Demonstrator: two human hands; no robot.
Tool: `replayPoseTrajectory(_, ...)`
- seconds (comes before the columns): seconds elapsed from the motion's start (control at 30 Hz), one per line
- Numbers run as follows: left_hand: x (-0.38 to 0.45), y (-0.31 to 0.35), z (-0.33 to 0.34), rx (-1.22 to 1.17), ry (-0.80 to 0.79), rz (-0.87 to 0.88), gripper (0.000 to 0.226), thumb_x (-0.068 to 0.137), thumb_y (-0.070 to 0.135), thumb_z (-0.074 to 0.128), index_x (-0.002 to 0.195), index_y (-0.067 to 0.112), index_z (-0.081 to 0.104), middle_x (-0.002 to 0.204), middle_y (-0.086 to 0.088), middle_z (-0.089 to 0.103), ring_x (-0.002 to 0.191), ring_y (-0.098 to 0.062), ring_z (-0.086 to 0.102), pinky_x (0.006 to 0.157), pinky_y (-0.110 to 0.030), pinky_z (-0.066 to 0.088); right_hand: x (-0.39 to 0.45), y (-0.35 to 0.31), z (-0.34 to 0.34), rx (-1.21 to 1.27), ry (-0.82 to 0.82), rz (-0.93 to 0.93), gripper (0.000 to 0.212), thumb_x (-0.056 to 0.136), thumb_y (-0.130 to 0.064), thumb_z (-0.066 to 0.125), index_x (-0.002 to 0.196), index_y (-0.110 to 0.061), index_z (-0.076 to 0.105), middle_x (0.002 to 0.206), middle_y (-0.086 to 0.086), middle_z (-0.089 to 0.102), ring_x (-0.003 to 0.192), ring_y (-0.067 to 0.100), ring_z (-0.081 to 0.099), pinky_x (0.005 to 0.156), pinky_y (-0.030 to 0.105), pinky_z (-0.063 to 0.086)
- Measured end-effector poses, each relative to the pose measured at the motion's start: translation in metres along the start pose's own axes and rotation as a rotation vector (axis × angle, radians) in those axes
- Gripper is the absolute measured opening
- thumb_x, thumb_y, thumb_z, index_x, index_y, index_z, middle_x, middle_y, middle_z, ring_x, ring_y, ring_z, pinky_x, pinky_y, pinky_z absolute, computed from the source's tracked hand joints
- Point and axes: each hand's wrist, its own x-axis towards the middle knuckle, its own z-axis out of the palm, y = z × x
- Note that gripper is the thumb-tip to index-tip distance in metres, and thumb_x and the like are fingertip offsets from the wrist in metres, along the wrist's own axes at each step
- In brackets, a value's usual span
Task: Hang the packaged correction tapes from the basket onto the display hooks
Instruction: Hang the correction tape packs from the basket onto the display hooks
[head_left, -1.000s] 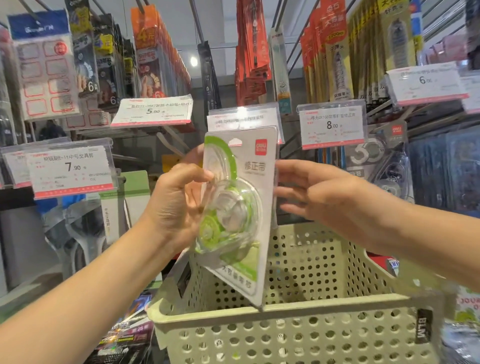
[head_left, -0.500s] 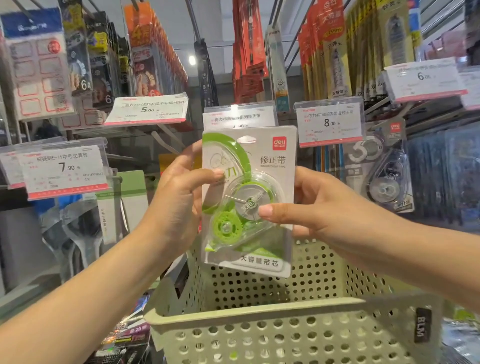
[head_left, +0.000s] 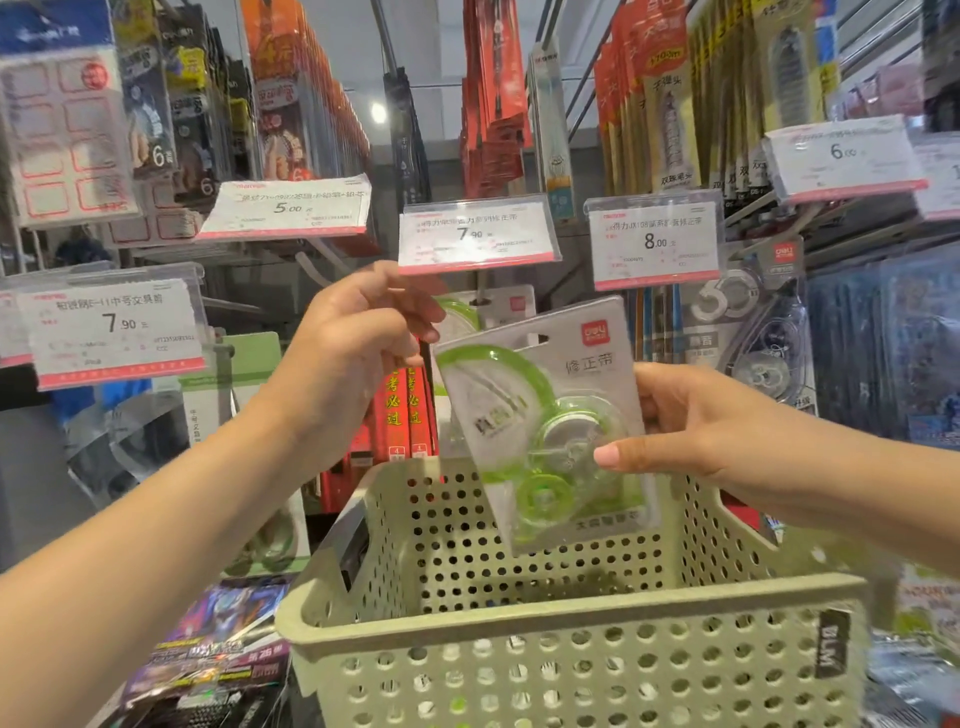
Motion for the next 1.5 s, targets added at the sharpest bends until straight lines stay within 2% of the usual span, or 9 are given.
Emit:
replayPoseTrajectory(0.07, 0.001, 0.0, -0.002, 0.06, -0.006, 0.028, 0.042, 0.054, 0.0, 0.042, 0.089, 0.013, 0.062, 0.078, -0.002, 0.057, 0.071, -0.009, 0.052, 0.062, -0.018, 0.043, 0.004, 0.002, -0.002, 0.017, 0.001, 0.041, 0.043, 0.078, 0.001, 0.064, 0.117, -0.017, 0.059, 0.105, 0.001, 0.074, 0.098, 0.015, 0.07, 0.087, 0.027, 0.055)
replayPoseTrajectory(0.2, 0.003, 0.002, -0.004, 0.142, 0.011, 0.086, 0.041, 0.054, -0.002, 0.044, 0.086, 0.016, 0.061, 0.078, -0.002, 0.055, 0.072, -0.009, 0.051, 0.061, -0.015, 0.044, 0.016, 0.004, -0.003, 0.053, 0.013, 0.092, 0.041, 0.081, -0.001, 0.063, 0.119, -0.016, 0.059, 0.107, 0.008, 0.073, 0.101, 0.028, 0.069, 0.096, 0.052, 0.048)
replayPoseTrajectory(0.3, 0.003, 0.002, -0.006, 0.169, 0.018, 0.104, 0.042, 0.054, -0.004, 0.044, 0.086, 0.018, 0.06, 0.076, -0.002, 0.053, 0.067, -0.009, 0.047, 0.059, -0.014, 0.042, 0.027, 0.004, -0.004, 0.104, 0.038, 0.083, 0.04, 0.082, -0.002, 0.063, 0.12, -0.013, 0.059, 0.106, 0.008, 0.073, 0.094, 0.022, 0.071, 0.077, 0.035, 0.058)
replayPoseTrajectory(0.4, 0.003, 0.003, -0.009, 0.199, 0.013, 0.108, 0.044, 0.053, -0.004, 0.044, 0.088, 0.018, 0.059, 0.076, -0.002, 0.05, 0.066, -0.009, 0.046, 0.059, -0.015, 0.04, 0.039, 0.003, -0.002, 0.172, 0.056, 0.051, 0.041, 0.08, -0.005, 0.063, 0.12, -0.012, 0.058, 0.108, 0.007, 0.073, 0.099, 0.021, 0.069, 0.087, 0.035, 0.055)
replayPoseTrajectory(0.73, 0.003, 0.005, -0.011, 0.253, 0.004, 0.114, 0.043, 0.054, -0.001, 0.044, 0.089, 0.02, 0.059, 0.079, -0.003, 0.048, 0.07, -0.01, 0.045, 0.056, -0.012, 0.04, 0.07, -0.006, 0.002, 0.281, 0.09, -0.001, 0.043, 0.086, 0.002, 0.057, 0.126, -0.014, 0.052, 0.119, 0.004, 0.068, 0.097, 0.017, 0.067, 0.077, 0.026, 0.057)
replayPoseTrajectory(1.0, 0.003, 0.006, -0.012, 0.27, -0.009, 0.111, 0.043, 0.055, -0.001, 0.045, 0.091, 0.019, 0.059, 0.078, -0.003, 0.049, 0.065, -0.006, 0.046, 0.055, -0.012, 0.04, 0.076, -0.001, 0.002, 0.315, 0.105, 0.048, 0.036, 0.089, 0.006, 0.048, 0.119, -0.014, 0.056, 0.12, 0.008, 0.067, 0.103, 0.022, 0.065, 0.085, 0.033, 0.053)
replayPoseTrajectory(1.17, 0.003, 0.005, -0.013, 0.272, -0.015, 0.116, 0.043, 0.055, -0.001, 0.046, 0.09, 0.02, 0.059, 0.078, -0.003, 0.049, 0.064, -0.005, 0.046, 0.056, -0.012, 0.04, 0.08, 0.004, 0.002, 0.279, 0.117, 0.084, 0.039, 0.085, -0.002, 0.061, 0.122, -0.013, 0.055, 0.117, 0.006, 0.069, 0.106, 0.023, 0.066, 0.092, 0.037, 0.052)
replayPoseTrajectory(1.33, 0.004, 0.003, -0.013, 0.265, -0.014, 0.117, 0.043, 0.055, -0.002, 0.046, 0.089, 0.021, 0.059, 0.077, -0.003, 0.051, 0.064, -0.005, 0.046, 0.057, -0.012, 0.04, 0.093, 0.01, 0.002, 0.249, 0.153, 0.122, 0.037, 0.085, -0.004, 0.062, 0.12, -0.015, 0.057, 0.116, 0.003, 0.07, 0.106, 0.021, 0.066, 0.099, 0.041, 0.048)
replayPoseTrajectory(1.5, 0.004, 0.003, -0.013, 0.273, -0.013, 0.11, 0.043, 0.056, -0.002, 0.047, 0.089, 0.022, 0.059, 0.078, -0.004, 0.051, 0.065, -0.007, 0.047, 0.057, -0.013, 0.041, 0.108, 0.019, 0.006, 0.191, 0.169, 0.16, 0.048, 0.082, -0.007, 0.066, 0.127, -0.017, 0.051, 0.114, 0.0, 0.07, 0.105, 0.02, 0.066, 0.101, 0.044, 0.045)
